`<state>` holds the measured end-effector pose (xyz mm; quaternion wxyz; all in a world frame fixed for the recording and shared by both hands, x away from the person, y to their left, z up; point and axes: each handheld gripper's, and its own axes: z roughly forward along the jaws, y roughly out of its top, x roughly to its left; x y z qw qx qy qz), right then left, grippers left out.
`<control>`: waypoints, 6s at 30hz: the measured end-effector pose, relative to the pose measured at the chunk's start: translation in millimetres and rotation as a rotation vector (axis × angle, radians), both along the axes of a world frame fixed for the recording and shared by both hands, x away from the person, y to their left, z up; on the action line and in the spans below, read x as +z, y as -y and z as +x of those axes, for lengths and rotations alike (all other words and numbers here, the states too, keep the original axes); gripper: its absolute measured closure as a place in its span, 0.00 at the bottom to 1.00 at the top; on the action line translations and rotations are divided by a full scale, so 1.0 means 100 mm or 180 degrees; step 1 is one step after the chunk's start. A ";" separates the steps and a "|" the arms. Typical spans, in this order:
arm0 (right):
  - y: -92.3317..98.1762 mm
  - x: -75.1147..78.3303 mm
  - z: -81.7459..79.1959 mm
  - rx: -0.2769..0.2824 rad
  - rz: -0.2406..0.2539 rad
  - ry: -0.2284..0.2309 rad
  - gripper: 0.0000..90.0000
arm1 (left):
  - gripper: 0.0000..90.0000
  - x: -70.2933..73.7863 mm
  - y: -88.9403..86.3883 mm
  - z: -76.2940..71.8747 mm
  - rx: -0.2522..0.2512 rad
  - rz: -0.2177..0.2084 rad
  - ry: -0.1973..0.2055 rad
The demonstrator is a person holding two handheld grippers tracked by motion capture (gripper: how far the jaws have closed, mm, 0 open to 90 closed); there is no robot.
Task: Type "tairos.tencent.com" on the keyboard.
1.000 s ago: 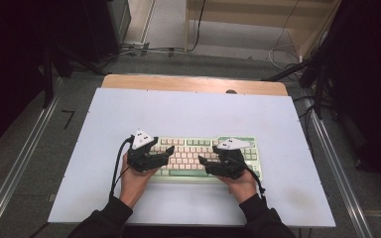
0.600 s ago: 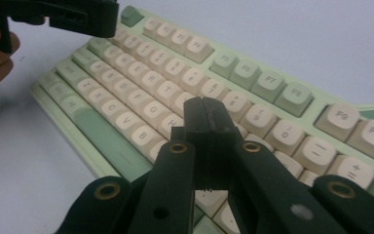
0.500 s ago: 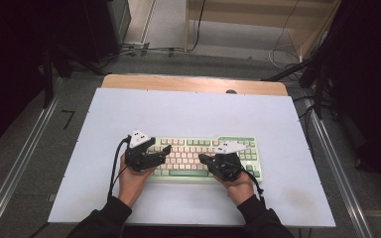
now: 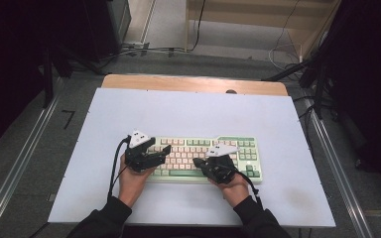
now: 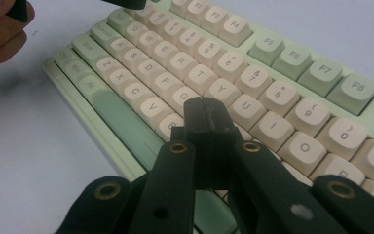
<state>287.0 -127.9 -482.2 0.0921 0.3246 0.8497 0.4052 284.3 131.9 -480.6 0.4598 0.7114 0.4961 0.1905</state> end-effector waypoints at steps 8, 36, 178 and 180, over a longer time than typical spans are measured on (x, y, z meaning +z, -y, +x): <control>-0.06 -0.05 -0.01 0.0035 -0.0061 -0.0020 0.97 | 0.36 0.00 0.00 0.00 -0.0003 -0.0007 -0.0002; -0.06 -0.08 -0.02 0.0035 -0.0080 -0.0052 0.96 | 0.36 0.00 0.00 0.00 0.0005 -0.0001 -0.0005; 0.41 0.08 -0.05 -0.0365 0.0022 -0.0045 0.97 | 0.27 0.05 -0.18 -0.02 0.0172 -0.0247 -0.0035; 0.40 0.05 -0.06 -0.0364 -0.0025 -0.0070 0.97 | 0.27 0.05 -0.19 -0.02 0.0168 -0.0250 -0.0035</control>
